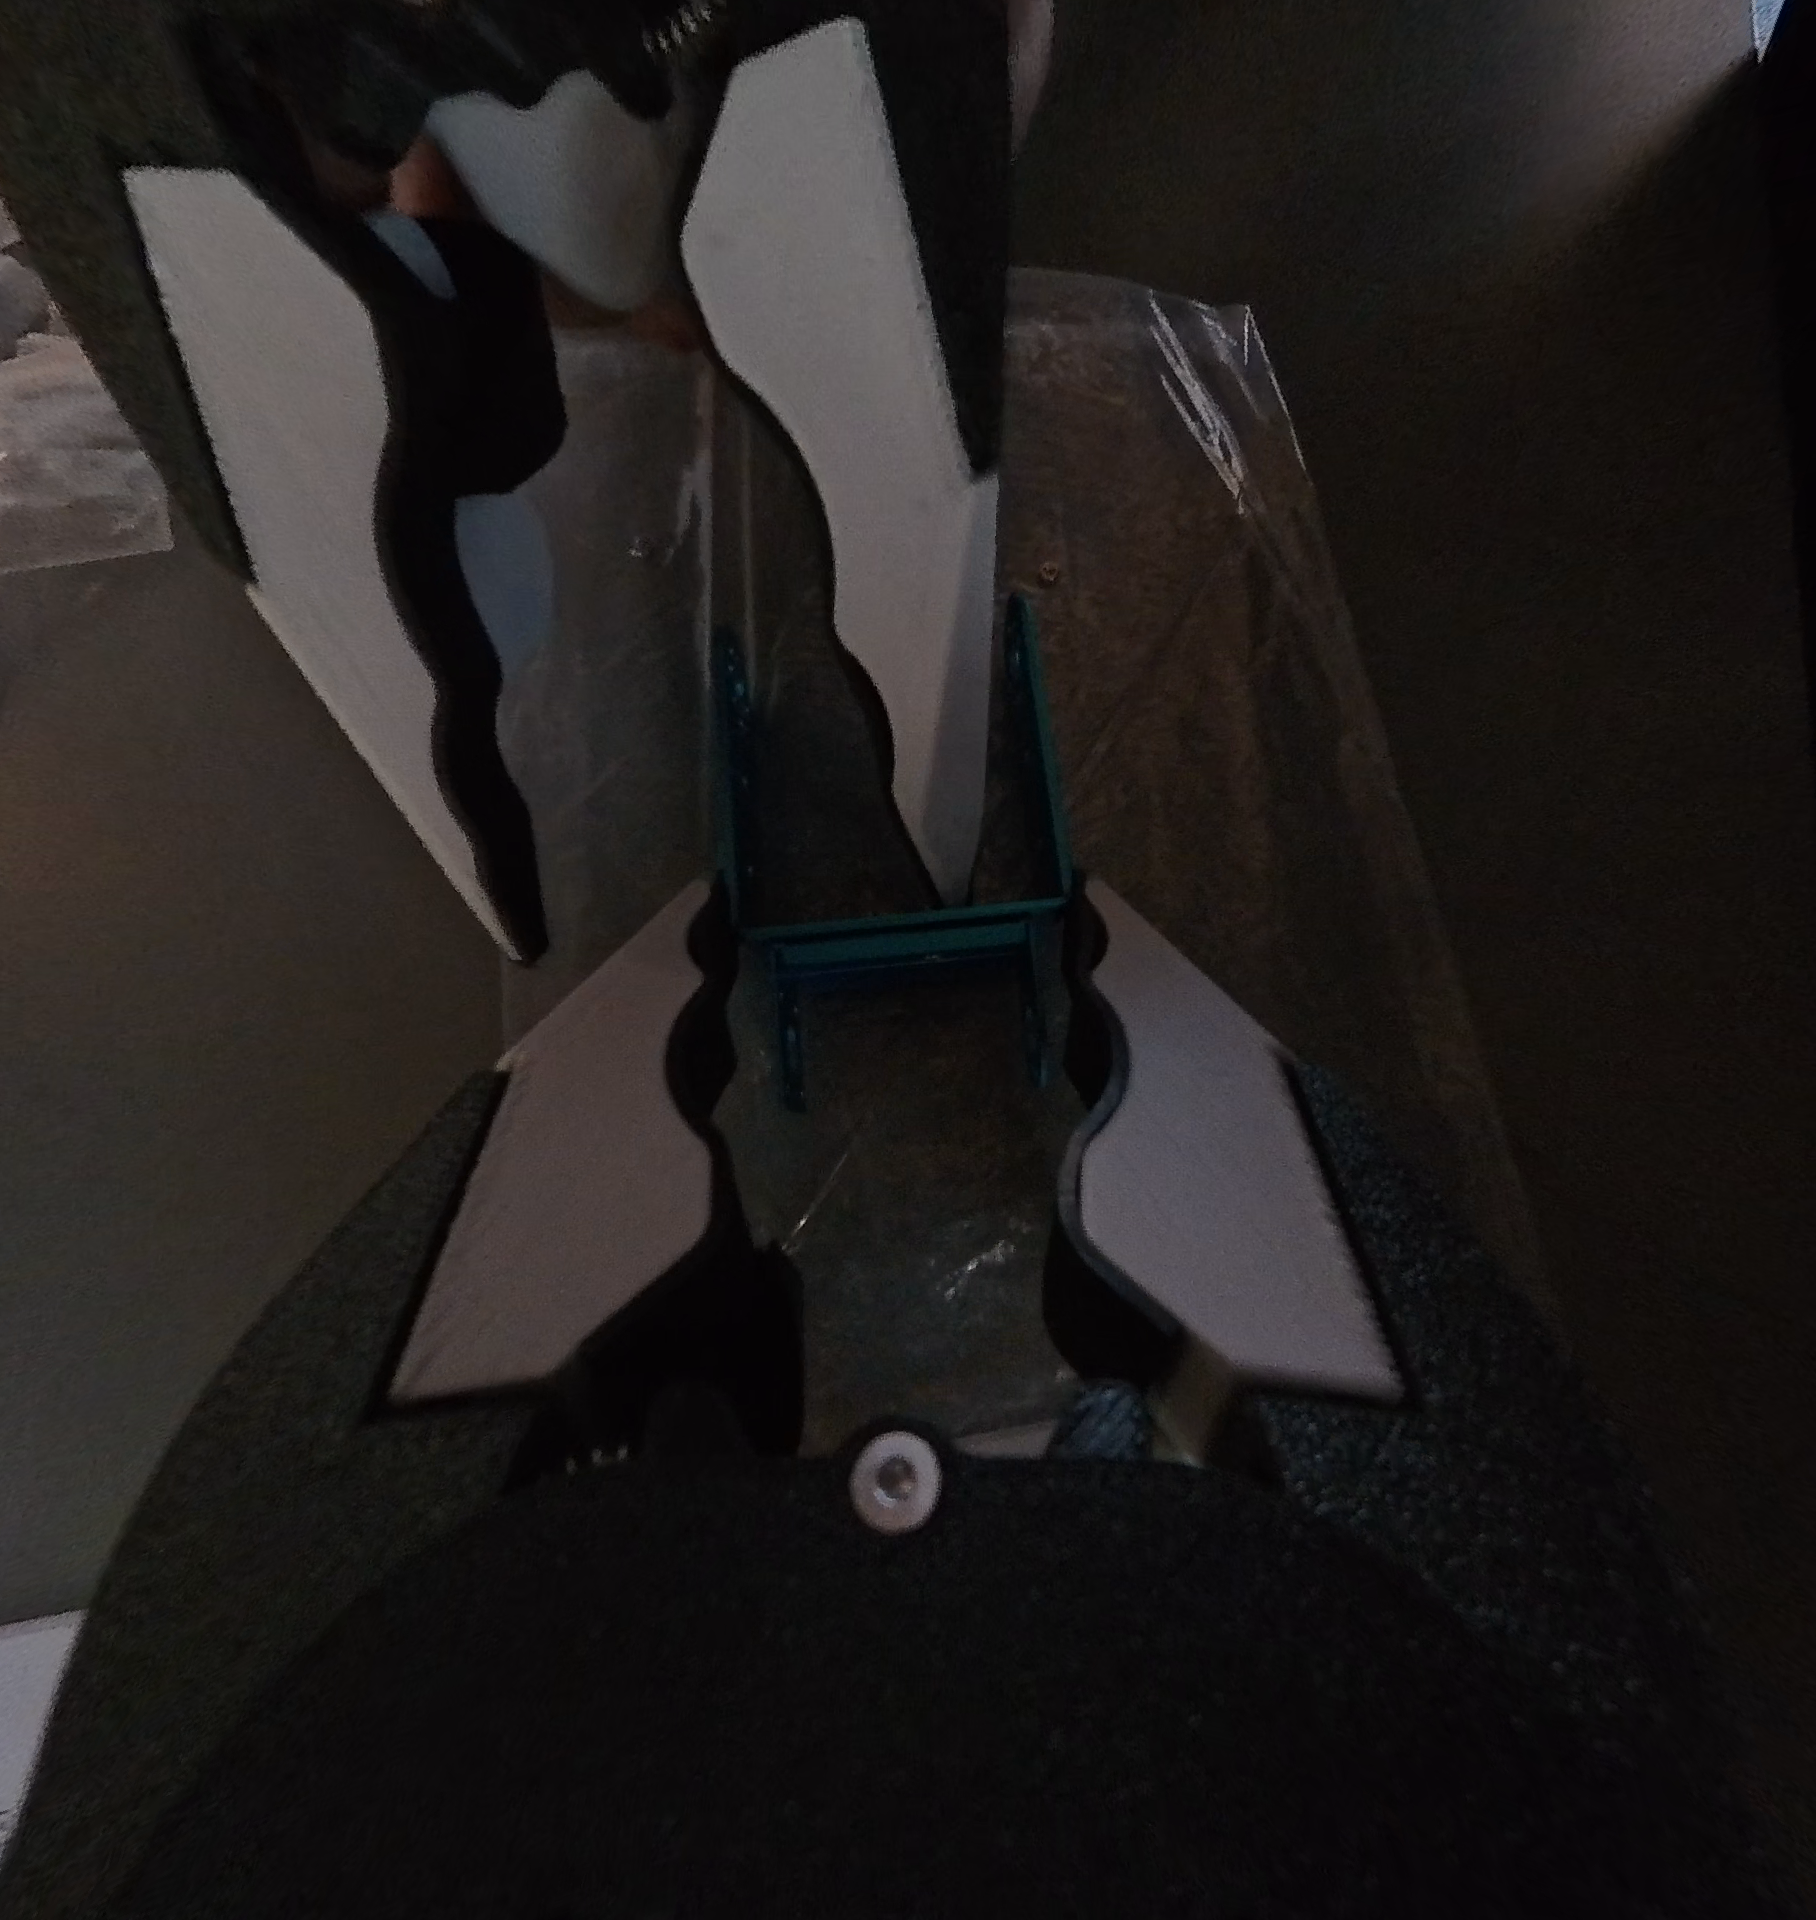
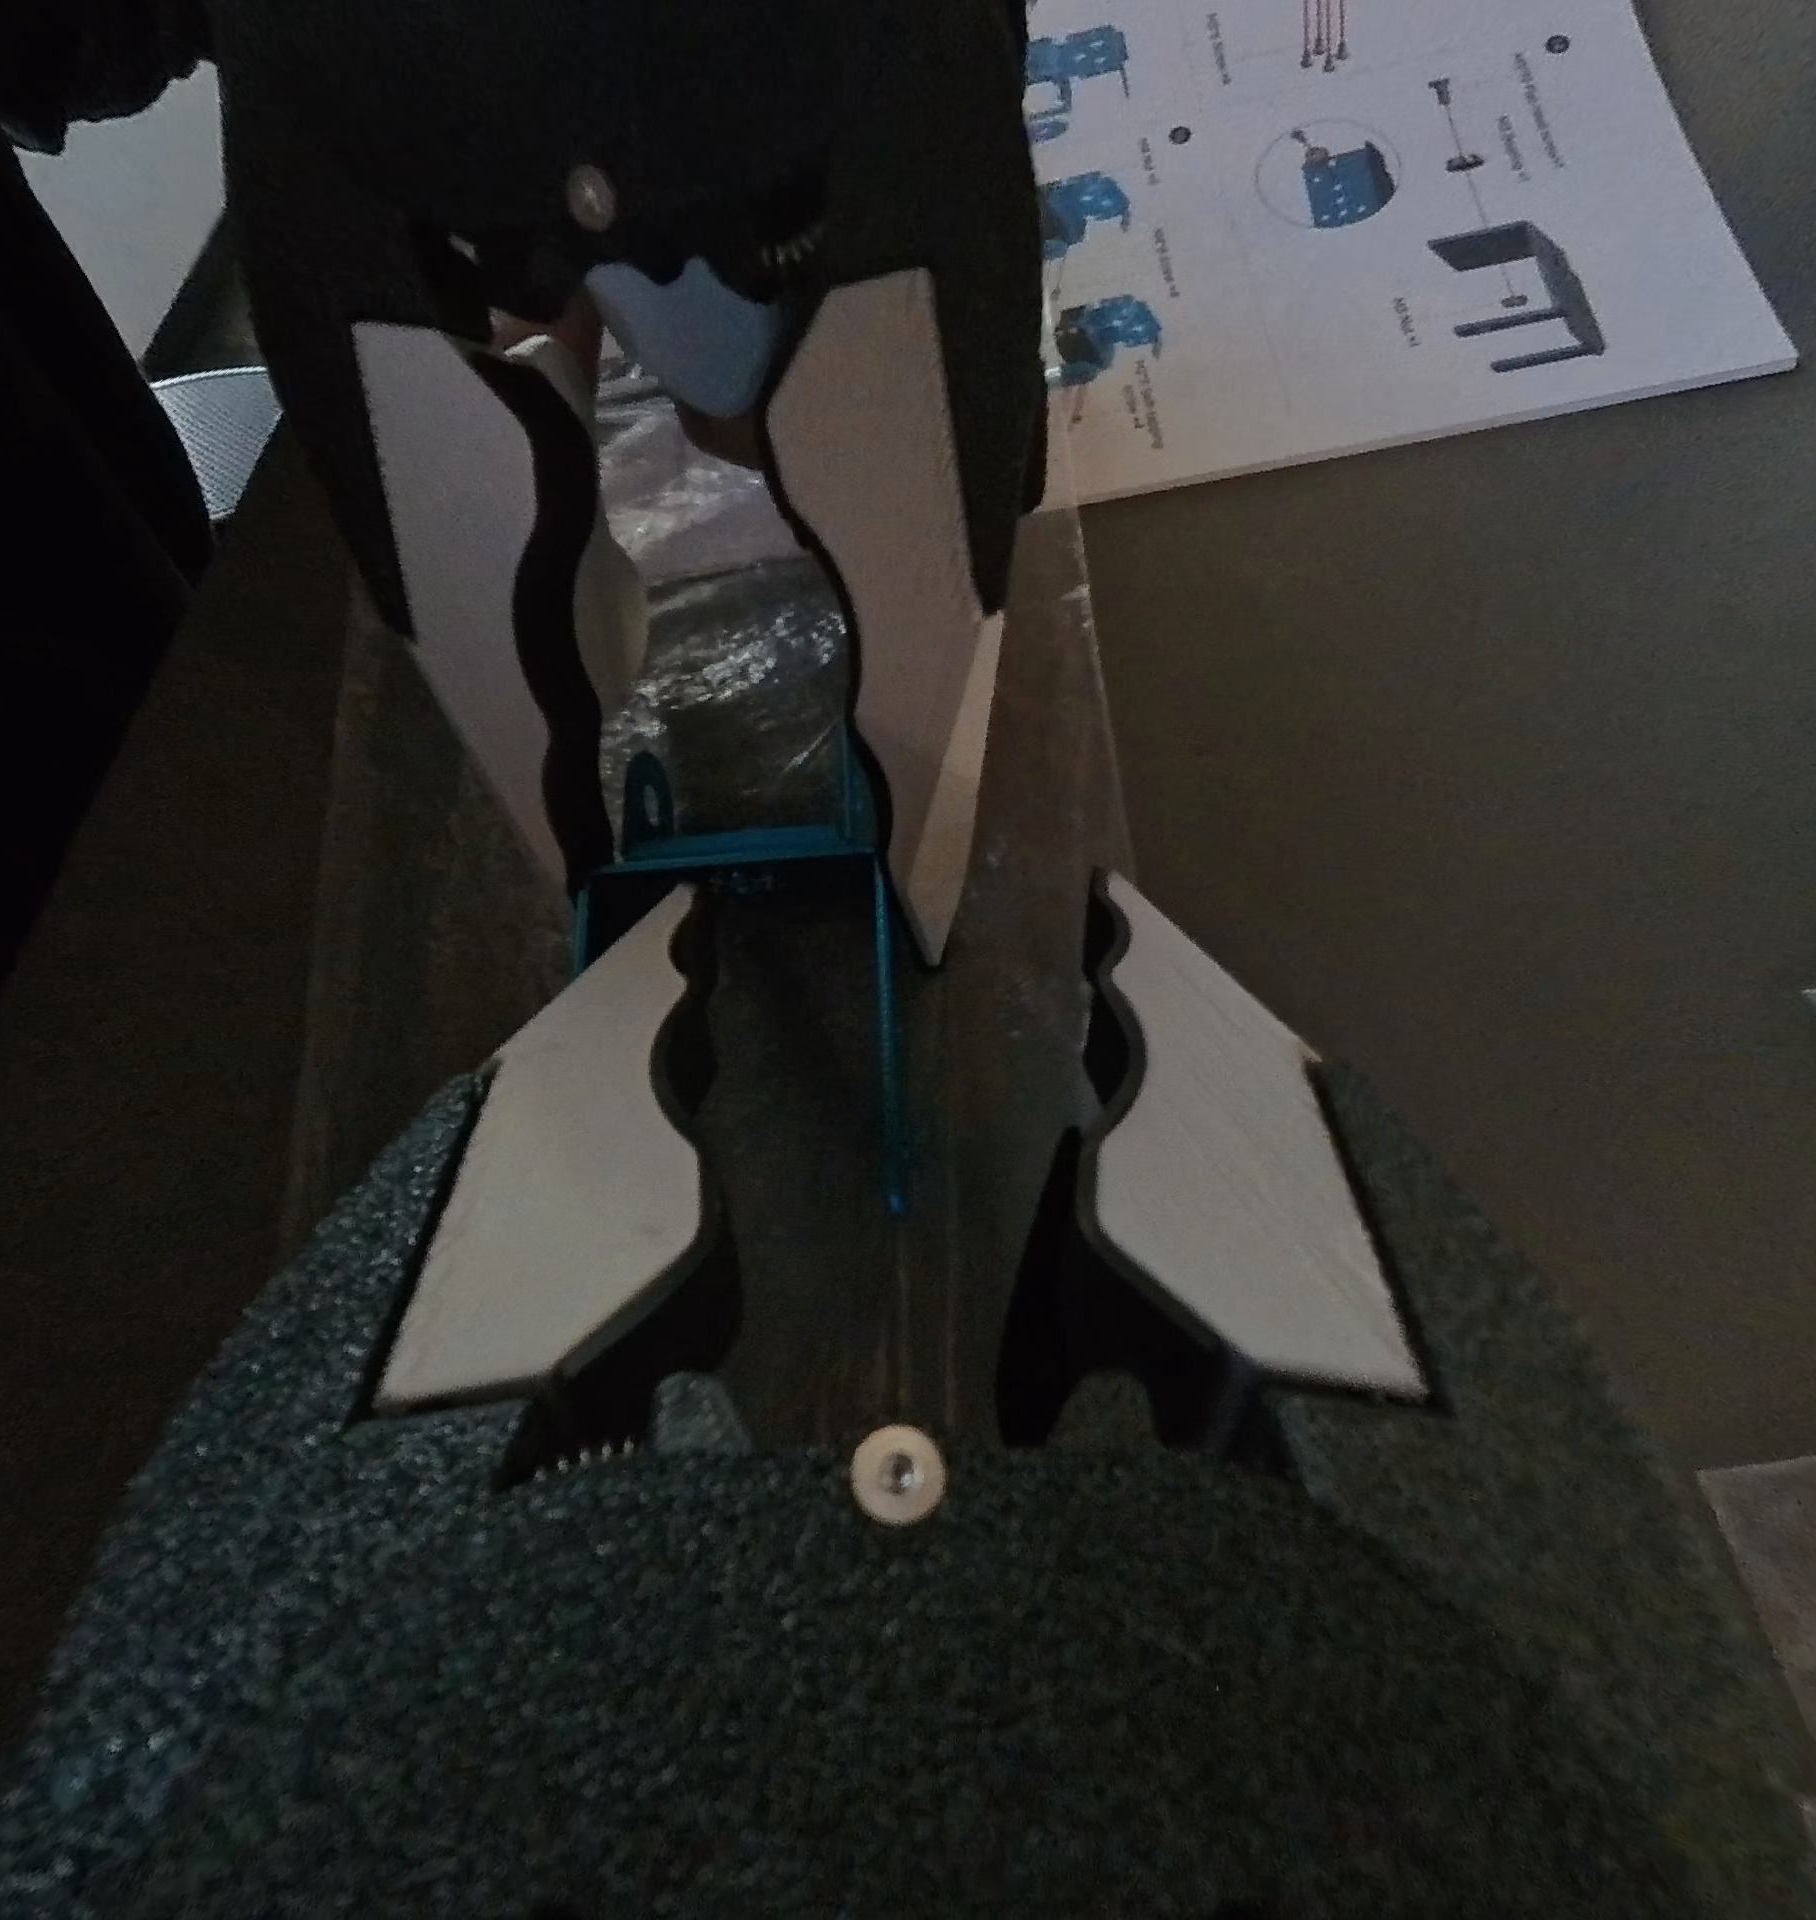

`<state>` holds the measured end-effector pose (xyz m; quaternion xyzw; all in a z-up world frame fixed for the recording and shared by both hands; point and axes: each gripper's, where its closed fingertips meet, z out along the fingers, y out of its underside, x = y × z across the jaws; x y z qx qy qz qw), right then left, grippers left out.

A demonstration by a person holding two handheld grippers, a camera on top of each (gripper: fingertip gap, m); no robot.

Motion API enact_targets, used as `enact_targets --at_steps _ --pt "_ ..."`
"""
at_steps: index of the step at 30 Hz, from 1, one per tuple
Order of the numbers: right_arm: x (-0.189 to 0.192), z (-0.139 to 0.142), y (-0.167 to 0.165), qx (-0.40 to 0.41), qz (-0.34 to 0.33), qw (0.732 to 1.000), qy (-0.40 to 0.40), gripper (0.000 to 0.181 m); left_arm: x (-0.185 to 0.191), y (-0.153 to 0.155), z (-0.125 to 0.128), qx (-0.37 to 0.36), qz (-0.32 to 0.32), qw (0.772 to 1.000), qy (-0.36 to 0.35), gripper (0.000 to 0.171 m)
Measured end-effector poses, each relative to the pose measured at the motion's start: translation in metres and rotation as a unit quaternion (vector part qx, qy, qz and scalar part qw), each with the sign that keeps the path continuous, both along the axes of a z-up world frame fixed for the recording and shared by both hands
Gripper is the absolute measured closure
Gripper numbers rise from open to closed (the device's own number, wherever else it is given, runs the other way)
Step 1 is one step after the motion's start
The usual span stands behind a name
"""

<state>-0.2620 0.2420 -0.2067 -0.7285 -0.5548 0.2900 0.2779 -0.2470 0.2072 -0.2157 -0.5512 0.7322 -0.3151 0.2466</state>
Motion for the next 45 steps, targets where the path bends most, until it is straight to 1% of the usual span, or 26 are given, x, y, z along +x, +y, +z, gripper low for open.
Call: enact_targets --at_steps 5,7,8,9,11,13,15,22,25,26,29,31,34,37,45 --pt "0.0 0.002 0.001 -0.019 -0.007 1.0 0.013 0.109 0.0 0.0 0.0 0.001 0.0 1.0 0.0 0.107" --pt "0.002 0.006 0.005 -0.028 -0.015 0.999 0.028 0.112 0.0 0.0 0.0 0.001 0.0 1.0 0.0 0.106" --pt "0.002 0.009 0.006 -0.03 -0.02 0.999 0.038 0.117 0.0 0.0 0.0 0.002 0.0 1.0 0.0 0.106" --pt "0.002 0.013 0.005 -0.034 -0.014 0.998 0.047 0.119 0.0 0.0 0.0 0.002 0.0 1.0 0.0 0.106" --pt "0.003 0.011 0.003 -0.033 -0.004 0.999 0.04 0.115 0.0 0.0 0.0 0.001 -0.001 1.0 0.0 0.107" --pt "0.003 0.003 0.0 -0.025 0.004 1.0 0.015 0.112 0.0 0.0 0.0 0.001 -0.001 1.0 0.0 0.107" --pt "0.001 0.0 -0.003 -0.01 0.012 1.0 0.002 0.112 0.0 0.0 0.0 0.001 -0.001 1.0 0.0 0.107" --pt "0.002 -0.001 0.002 -0.026 -0.006 1.0 0.004 0.109 0.0 0.001 0.0 0.001 0.004 1.0 0.0 0.107" --pt "0.002 0.002 0.002 -0.031 -0.007 0.999 0.015 0.111 0.0 0.002 0.0 0.0 0.006 1.0 0.0 0.108" --pt "0.002 0.005 0.004 -0.03 -0.013 0.999 0.025 0.12 0.0 0.001 0.0 0.0 0.005 1.0 0.0 0.108" --pt "0.004 0.009 0.002 -0.043 -0.004 0.998 0.038 0.115 0.0 0.001 0.0 0.001 0.003 1.0 0.0 0.108" --pt "0.004 0.002 -0.001 -0.029 0.005 0.999 0.013 0.108 0.0 0.001 0.0 0.001 0.003 1.0 0.0 0.108" --pt "0.001 -0.001 -0.001 -0.004 0.006 1.0 -0.004 0.109 0.0 0.001 0.0 0.001 0.003 1.0 0.0 0.109" --pt "0.001 -0.002 0.001 -0.018 -0.005 1.0 -0.002 0.105 0.0 0.001 0.0 0.002 0.004 1.0 0.0 0.108" --pt "0.001 -0.002 0.001 -0.045 -0.013 0.999 0.009 0.106 0.0 0.001 0.0 0.006 0.005 1.0 -0.001 0.107"
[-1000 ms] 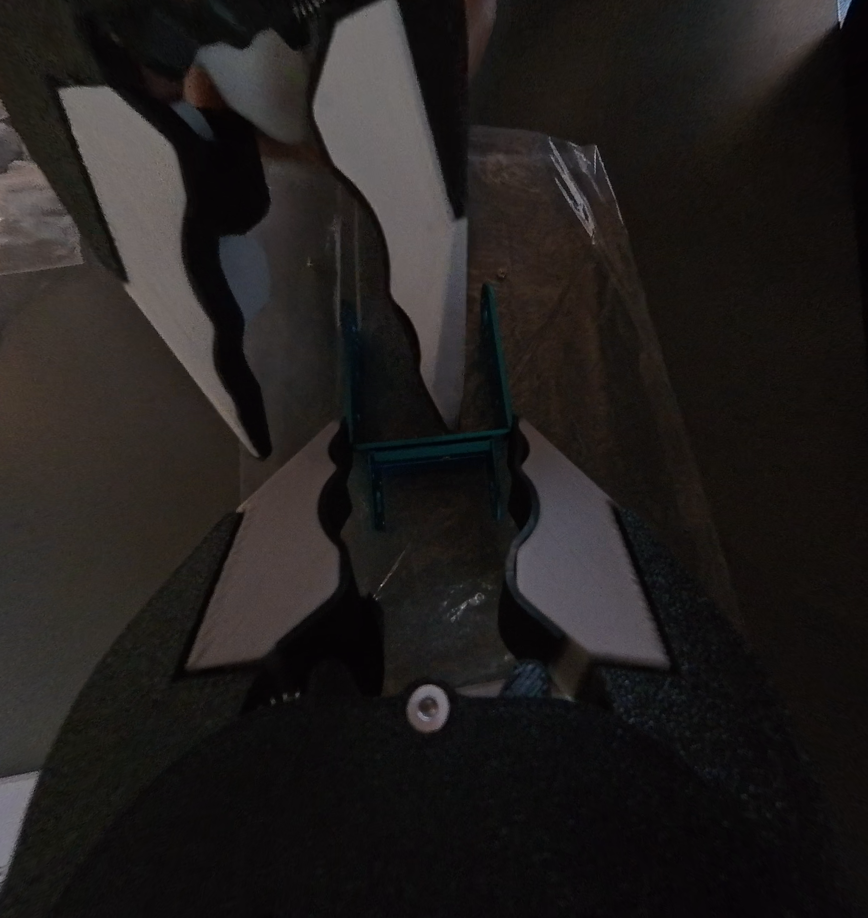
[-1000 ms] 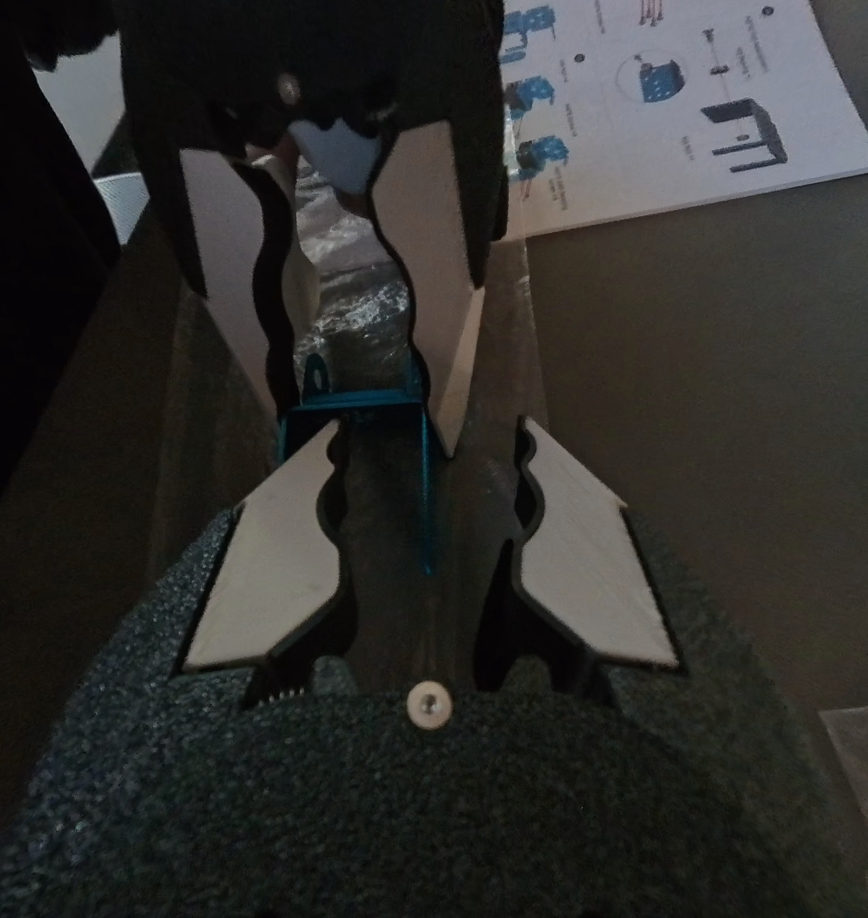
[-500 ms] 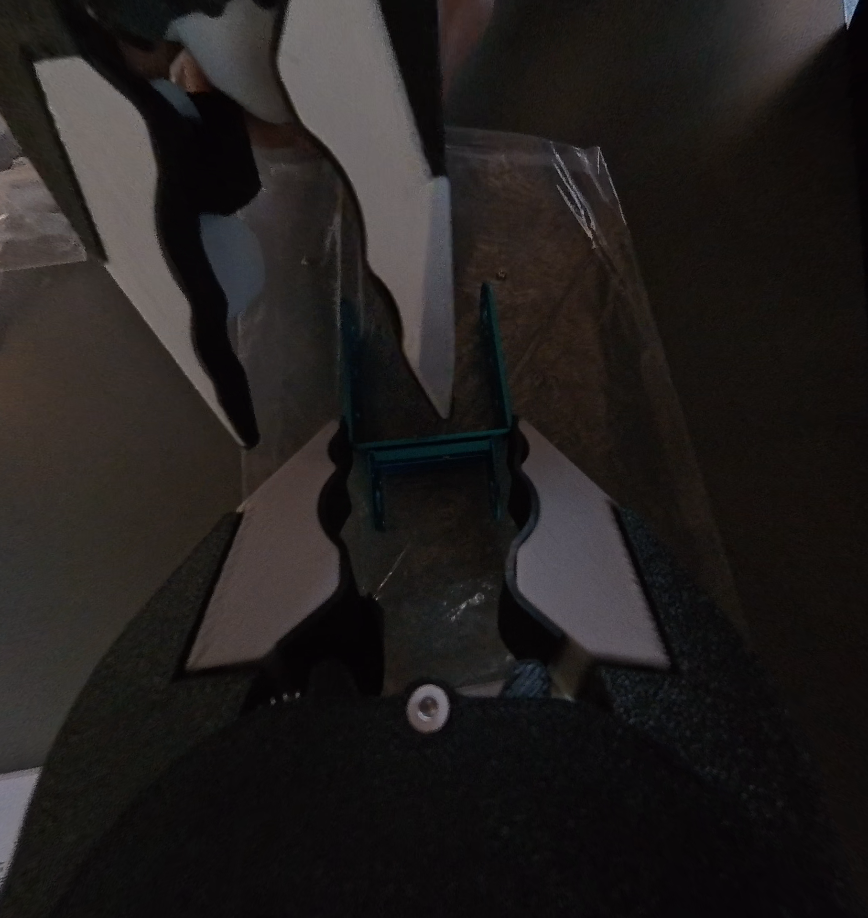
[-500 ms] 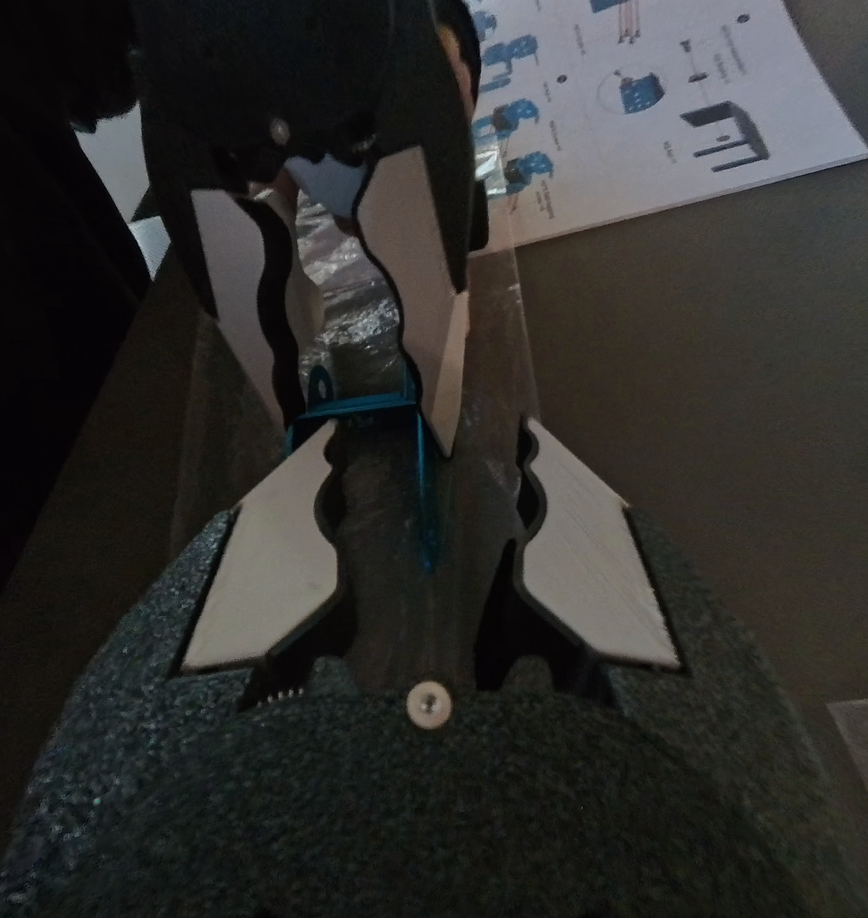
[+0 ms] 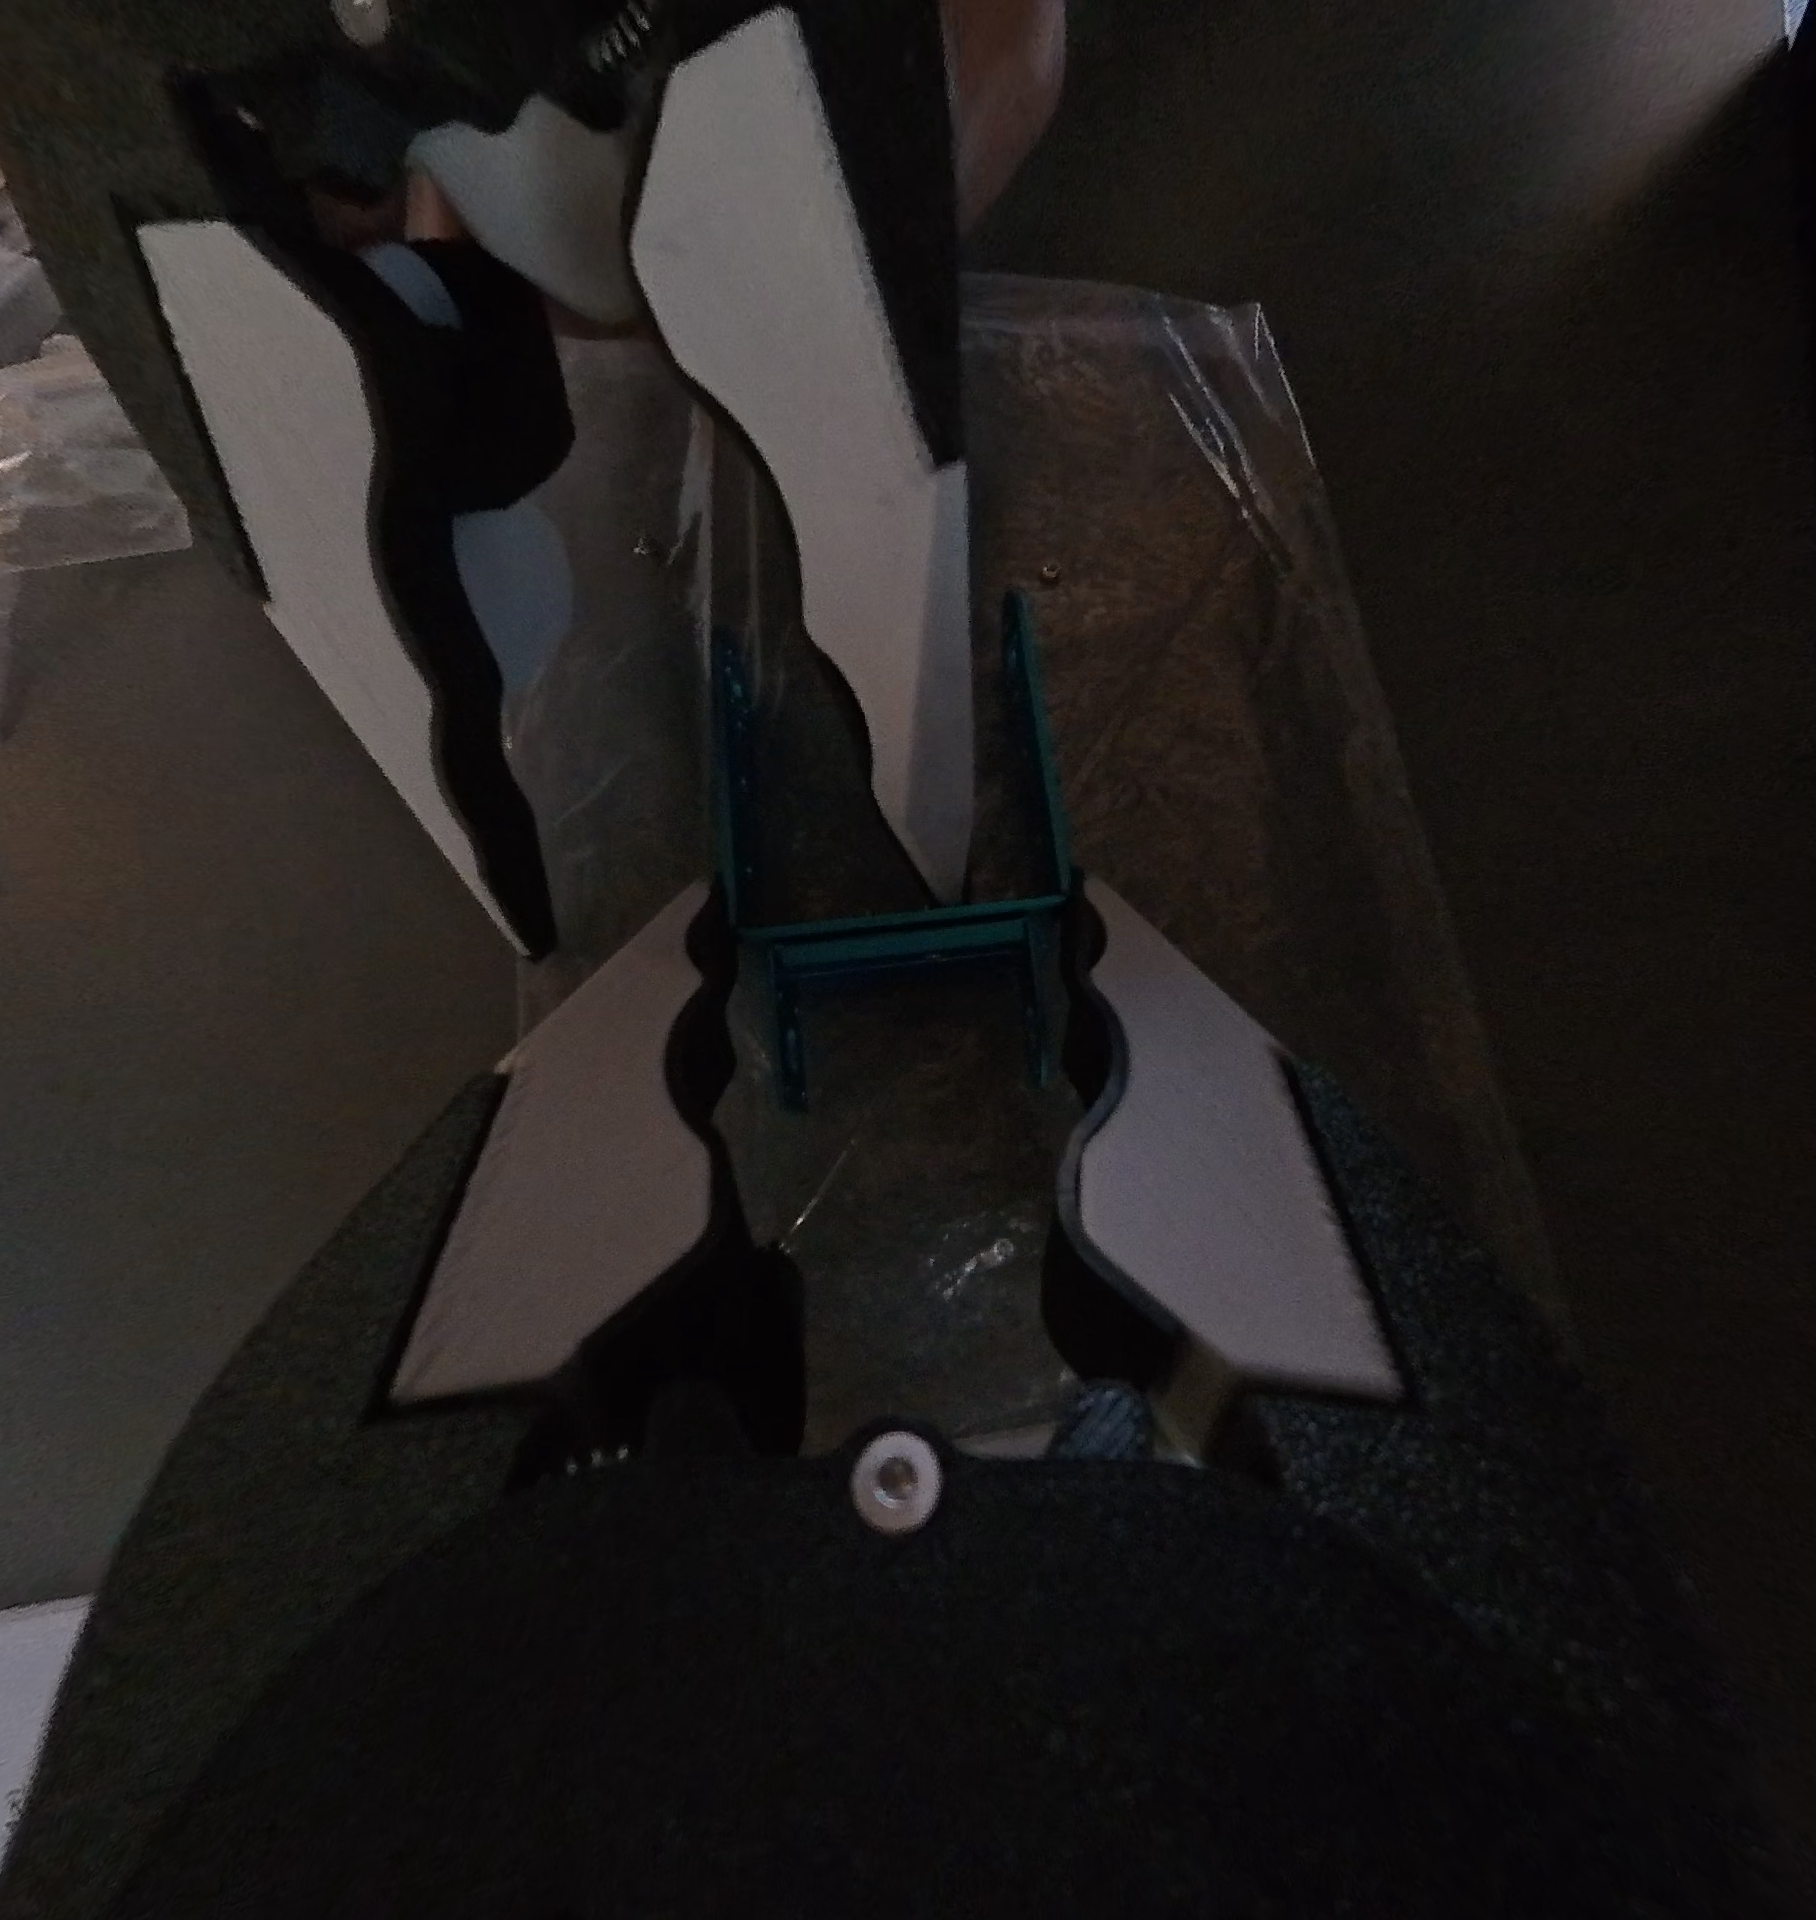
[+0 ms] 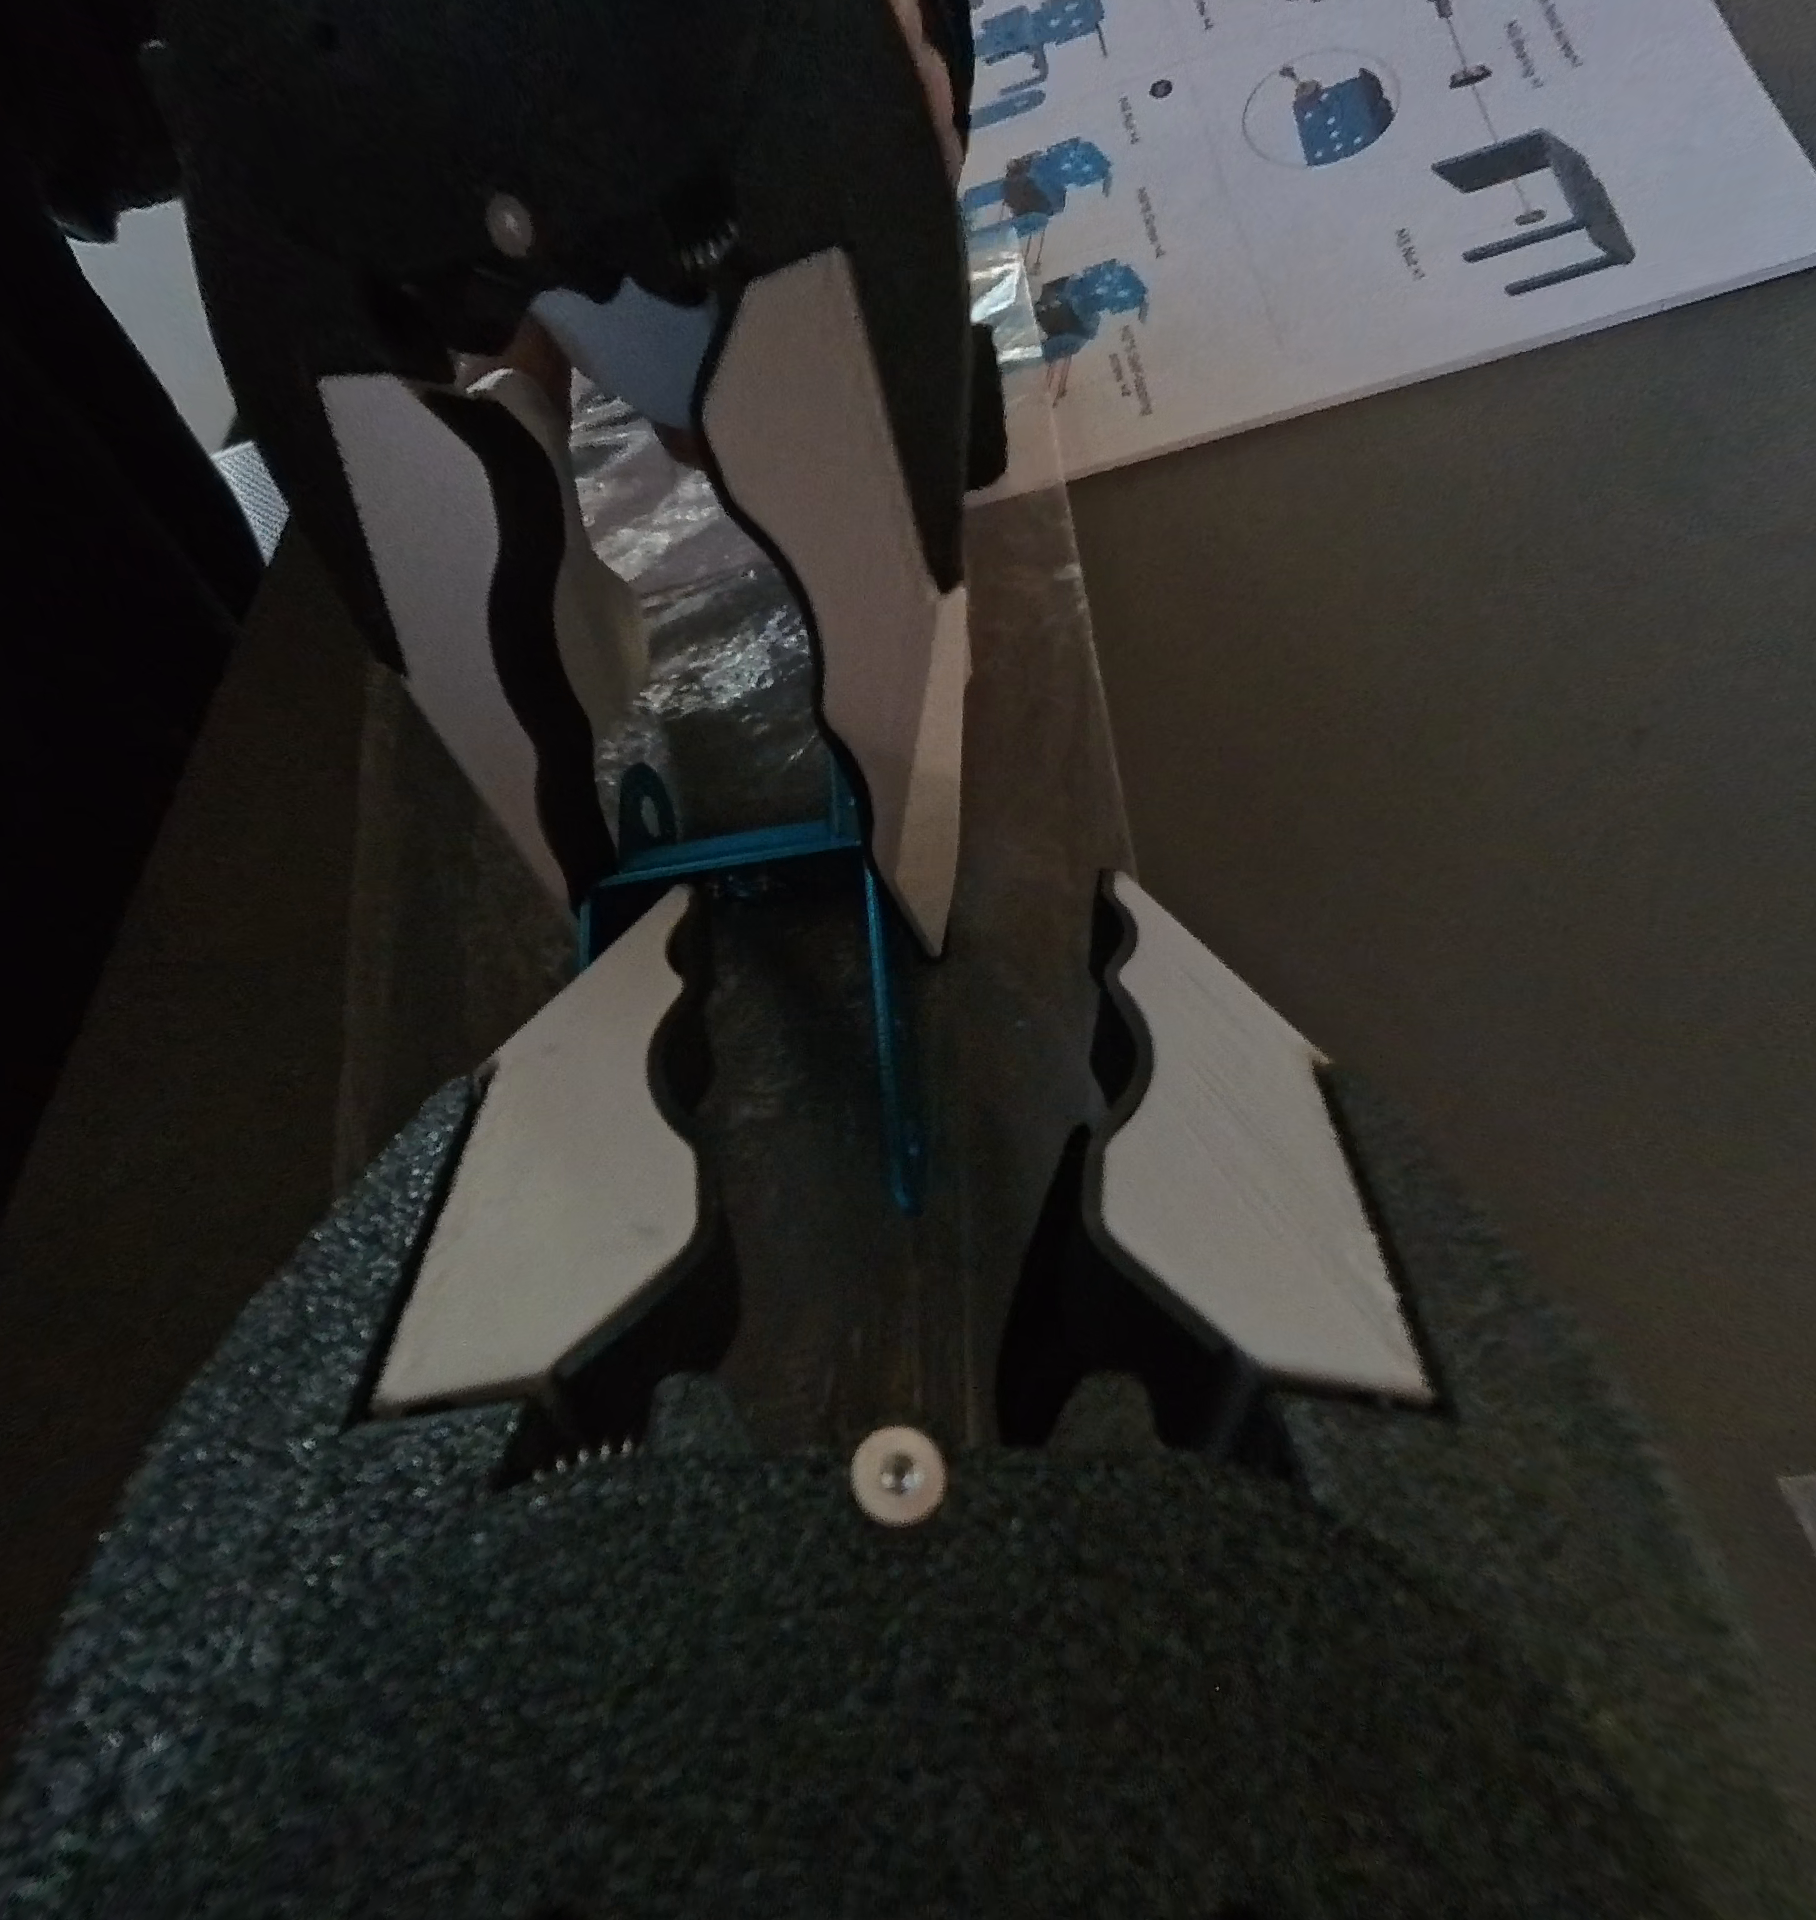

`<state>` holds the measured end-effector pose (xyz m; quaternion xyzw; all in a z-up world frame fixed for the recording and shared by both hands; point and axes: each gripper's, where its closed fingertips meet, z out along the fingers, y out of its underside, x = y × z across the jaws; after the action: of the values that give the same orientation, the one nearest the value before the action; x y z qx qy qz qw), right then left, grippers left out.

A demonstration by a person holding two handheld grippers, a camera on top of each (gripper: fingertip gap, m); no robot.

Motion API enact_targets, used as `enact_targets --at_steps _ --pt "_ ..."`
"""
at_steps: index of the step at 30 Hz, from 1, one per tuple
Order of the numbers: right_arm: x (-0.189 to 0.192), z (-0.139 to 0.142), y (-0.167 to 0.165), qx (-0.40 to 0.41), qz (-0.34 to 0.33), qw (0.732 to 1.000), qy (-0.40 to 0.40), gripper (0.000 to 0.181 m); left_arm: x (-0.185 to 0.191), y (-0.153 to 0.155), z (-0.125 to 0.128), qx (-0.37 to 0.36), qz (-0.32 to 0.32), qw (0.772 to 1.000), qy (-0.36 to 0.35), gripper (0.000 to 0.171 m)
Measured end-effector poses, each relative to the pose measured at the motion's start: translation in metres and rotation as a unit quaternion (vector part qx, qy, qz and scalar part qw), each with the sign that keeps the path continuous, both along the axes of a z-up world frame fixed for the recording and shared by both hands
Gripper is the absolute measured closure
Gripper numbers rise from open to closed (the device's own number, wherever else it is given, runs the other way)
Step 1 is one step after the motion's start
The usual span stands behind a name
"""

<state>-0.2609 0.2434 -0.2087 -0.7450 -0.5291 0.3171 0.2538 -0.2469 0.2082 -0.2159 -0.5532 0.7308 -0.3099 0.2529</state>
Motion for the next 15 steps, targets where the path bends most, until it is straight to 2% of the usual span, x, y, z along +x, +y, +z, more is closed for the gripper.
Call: enact_targets --at_steps 7,15 --pt "0.0034 0.01 0.0048 -0.017 -0.006 0.999 0.036 0.112 -0.0002 -0.0001 0.0 0.001 0.0 1.0 -0.001 0.106" --pt "0.0028 0.0018 0.0077 0.008 -0.009 1.0 0.005 0.111 -0.0003 -0.0001 -0.0001 0.001 0.001 1.0 -0.001 0.107"
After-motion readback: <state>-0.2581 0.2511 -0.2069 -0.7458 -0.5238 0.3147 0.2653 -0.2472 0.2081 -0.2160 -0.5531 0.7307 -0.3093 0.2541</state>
